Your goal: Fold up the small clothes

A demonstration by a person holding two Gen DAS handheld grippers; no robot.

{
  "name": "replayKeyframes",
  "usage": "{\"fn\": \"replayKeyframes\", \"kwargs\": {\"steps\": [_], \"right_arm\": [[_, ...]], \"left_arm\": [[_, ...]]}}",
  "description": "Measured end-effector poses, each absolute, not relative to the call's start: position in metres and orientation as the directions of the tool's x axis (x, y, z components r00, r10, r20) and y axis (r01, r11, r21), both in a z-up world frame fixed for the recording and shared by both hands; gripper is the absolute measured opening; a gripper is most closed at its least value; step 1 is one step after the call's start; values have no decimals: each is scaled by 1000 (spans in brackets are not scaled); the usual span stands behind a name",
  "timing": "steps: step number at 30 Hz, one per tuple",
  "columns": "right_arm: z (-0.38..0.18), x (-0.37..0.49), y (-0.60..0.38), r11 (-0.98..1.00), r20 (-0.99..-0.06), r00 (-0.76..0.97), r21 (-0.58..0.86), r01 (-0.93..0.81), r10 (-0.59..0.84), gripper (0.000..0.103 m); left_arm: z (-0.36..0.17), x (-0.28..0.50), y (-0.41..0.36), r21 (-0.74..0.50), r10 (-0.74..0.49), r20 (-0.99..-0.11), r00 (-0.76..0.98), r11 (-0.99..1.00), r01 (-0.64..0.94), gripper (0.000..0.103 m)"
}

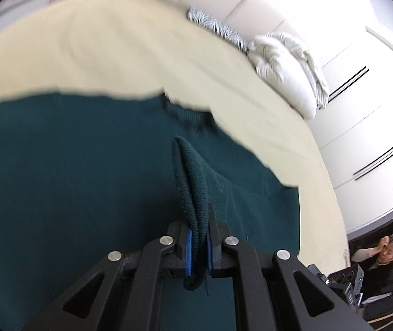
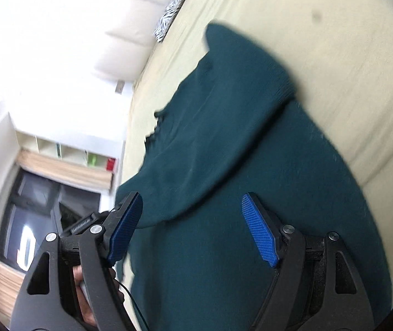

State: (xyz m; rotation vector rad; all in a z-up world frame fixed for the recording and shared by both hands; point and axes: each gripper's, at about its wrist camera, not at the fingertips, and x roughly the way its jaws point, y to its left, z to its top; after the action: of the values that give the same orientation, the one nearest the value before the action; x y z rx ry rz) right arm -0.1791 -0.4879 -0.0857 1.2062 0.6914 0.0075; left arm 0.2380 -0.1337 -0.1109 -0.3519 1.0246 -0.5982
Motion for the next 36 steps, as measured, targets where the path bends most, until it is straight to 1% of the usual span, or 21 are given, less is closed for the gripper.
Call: {"fn": "replayKeyframes", "kwargs": {"steps": [2, 5, 8, 11, 12, 13, 17, 19, 21, 22, 24, 25, 27, 28, 30, 31, 36], "right_arm": [[-89, -166, -507, 320, -462, 812, 877, 359, 357, 74], [-102, -154, -518, 232, -424, 827, 904, 360, 369, 74], [-113, -134, -531, 190, -435, 831, 900, 392, 346, 74], [-118, -107, -556, 161, -423, 859, 906, 392, 289, 74], [-116, -86, -547, 154, -419, 866, 907, 391, 271, 74], [-116, -92, -540, 142, -414, 875, 910, 390, 252, 74], [-127, -76, -567, 116, -400, 885, 916, 383, 237, 73], [-132, -77, -564, 117, -389, 893, 921, 371, 227, 71], [-140, -41, -564, 106, -371, 904, 928, 357, 213, 66], [-143, -34, -566, 96, -366, 908, 931, 353, 206, 64], [-144, -31, -572, 89, -361, 908, 932, 350, 213, 64], [-145, -42, -568, 106, -378, 899, 926, 363, 220, 65], [-124, -32, -569, 180, -434, 876, 898, 401, 212, 67], [-99, -32, -567, 222, -449, 871, 886, 407, 200, 68], [-70, -25, -575, 278, -444, 875, 880, 385, 196, 68], [-59, -36, -571, 296, -443, 874, 878, 377, 202, 68], [-50, 28, -592, 372, -454, 834, 867, 332, 314, 68]], "left_arm": [[-108, 245, -126, -521, -604, -680, 416, 797, 306, 9], [-115, 252, -106, -536, -604, -667, 437, 796, 282, 9], [-126, 255, -87, -536, -586, -672, 452, 807, 250, 9], [-138, 263, -78, -539, -575, -676, 460, 812, 222, 9], [-143, 266, -76, -543, -575, -678, 458, 812, 216, 9], [-147, 268, -75, -543, -574, -683, 451, 813, 212, 9], [-164, 267, -73, -521, -554, -709, 436, 828, 205, 9], [-171, 265, -70, -529, -554, -712, 431, 828, 189, 9], [-175, 264, -68, -537, -558, -711, 427, 824, 183, 10], [-176, 264, -67, -534, -557, -713, 426, 825, 185, 12], [-177, 265, -66, -529, -555, -715, 425, 827, 188, 13], [-177, 265, -64, -530, -555, -715, 425, 827, 190, 14], [-181, 266, -62, -536, -561, -709, 427, 823, 191, 14], [-181, 266, -61, -538, -564, -704, 431, 820, 193, 14], [-183, 264, -60, -536, -563, -699, 440, 820, 199, 14], [-184, 264, -60, -535, -563, -697, 445, 821, 200, 14], [-186, 265, -58, -542, -569, -683, 459, 815, 204, 15]]}}
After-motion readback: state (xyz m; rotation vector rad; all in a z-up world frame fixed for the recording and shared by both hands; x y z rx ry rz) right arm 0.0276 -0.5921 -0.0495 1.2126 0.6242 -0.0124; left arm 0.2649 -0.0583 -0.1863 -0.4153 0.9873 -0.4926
